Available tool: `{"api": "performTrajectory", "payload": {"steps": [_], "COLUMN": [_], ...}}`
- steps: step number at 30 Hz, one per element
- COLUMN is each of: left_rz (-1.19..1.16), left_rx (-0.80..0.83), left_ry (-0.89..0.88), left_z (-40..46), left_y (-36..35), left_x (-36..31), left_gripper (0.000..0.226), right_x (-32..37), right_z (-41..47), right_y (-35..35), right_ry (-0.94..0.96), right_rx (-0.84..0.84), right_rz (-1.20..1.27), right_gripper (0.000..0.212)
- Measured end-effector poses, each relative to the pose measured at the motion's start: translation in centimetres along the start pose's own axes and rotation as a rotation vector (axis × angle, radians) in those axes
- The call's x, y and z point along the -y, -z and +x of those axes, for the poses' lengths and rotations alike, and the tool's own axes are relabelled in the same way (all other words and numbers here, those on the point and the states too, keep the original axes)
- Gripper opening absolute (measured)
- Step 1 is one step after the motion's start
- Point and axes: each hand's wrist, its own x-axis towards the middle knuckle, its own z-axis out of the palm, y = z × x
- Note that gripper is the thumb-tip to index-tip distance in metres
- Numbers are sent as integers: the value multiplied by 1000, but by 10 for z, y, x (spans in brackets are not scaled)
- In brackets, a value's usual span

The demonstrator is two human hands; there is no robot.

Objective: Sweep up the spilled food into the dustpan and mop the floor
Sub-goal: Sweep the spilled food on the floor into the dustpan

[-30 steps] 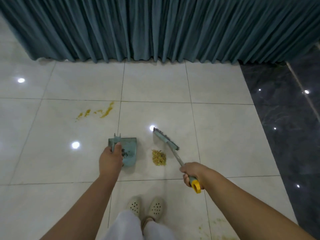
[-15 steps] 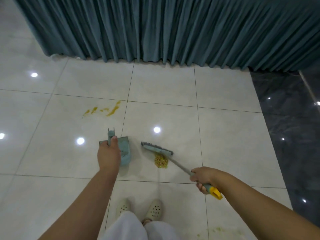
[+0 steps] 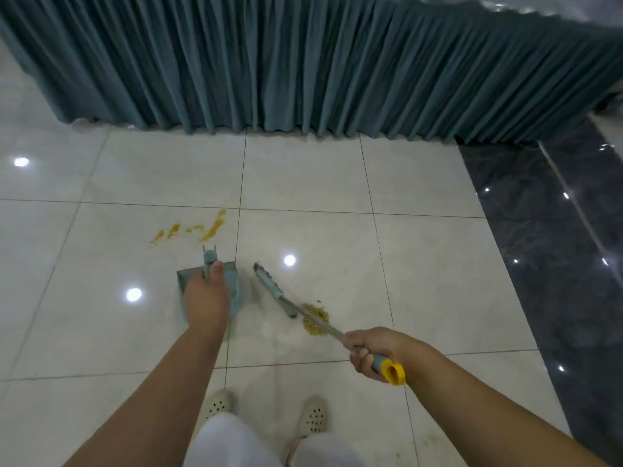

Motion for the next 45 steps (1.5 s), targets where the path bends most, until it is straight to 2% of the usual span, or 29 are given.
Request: {"api": "performTrajectory", "payload": {"steps": [3,7,11,16,22,30,34,40,42,45], "left_rz": [1,7,9,45,69,170,135,176,205,208], "left_rx": [38,96,176,236,290,395,437,513,536,566], "left_ry": [-12,-3,-11,-39,-57,-86,-113,-112,-121,-118], "left_z": [26,66,95,106,95,78,64,42,34,21], "left_y": [25,56,79,91,89,73,62,38,30,20], "left_x": [4,11,21,28,30,35,38,44,47,48], "left_gripper": [41,41,40,41,39,47,35,36,36,35], "right_x": [3,2,-5,-22,-43,-36,-15,-2,-12,-39], "right_z": [6,21,35,36,22,8,21,53,61,65], "right_y": [-42,-96,-126,-128,-108,-53,-51,-46,-45,-37], "right_ry": [-71,-42,43,162,219,199,209,183,165,160], "right_rx": [105,210,208,193,186,416,436,520,507,541], "right_rz": [254,634,855,1063,1230,1478,1512,1657,1724,1811], "right_gripper": [22,20,20,19,19,19,29,21,14,15]}}
